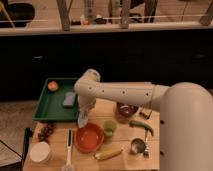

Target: Wipe red bowl with towel

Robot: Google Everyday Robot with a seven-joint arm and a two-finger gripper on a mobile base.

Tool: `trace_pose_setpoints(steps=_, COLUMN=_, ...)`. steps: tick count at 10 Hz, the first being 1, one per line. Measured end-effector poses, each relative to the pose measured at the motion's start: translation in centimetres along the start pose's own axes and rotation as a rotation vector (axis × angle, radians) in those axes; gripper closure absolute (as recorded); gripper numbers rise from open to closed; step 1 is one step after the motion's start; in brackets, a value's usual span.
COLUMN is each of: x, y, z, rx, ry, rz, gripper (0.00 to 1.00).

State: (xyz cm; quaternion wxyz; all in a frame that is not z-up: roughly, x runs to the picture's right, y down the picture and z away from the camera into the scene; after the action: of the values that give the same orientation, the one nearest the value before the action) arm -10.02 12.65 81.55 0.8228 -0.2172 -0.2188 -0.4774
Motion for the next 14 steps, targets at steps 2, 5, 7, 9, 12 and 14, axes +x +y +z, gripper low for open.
trace_pose_setpoints(steps=2, x=0.1, y=2.2, z=-0.1, rx=-0.004, ry=-0.01, rz=0.01, gripper=1.0)
trace_pose_setpoints(steps=5, x=-0.9, y=3.8, z=0.2, rx=-0.011, ry=-0.035, rz=-0.008, gripper=1.0)
trace_pose_setpoints(steps=7, x=-2.6, y=4.1, z=0.9, rx=-0.027, ry=-0.058, rz=-0.044, gripper=1.0)
trace_pose_setpoints(steps=9, x=-4.6, y=4.1, z=1.7, rx=-0.039, ry=-0.08, rz=-0.084, gripper=1.0)
trace_pose_setpoints(steps=12, x=-8.7, y=3.6, z=2.6, rx=-0.04, ry=-0.107, rz=-0.162, gripper=1.0)
trace_pose_setpoints(steps=14, x=-9.7, y=3.6, z=2.8, rx=-0.039, ry=-0.116, rz=-0.182, gripper=1.0)
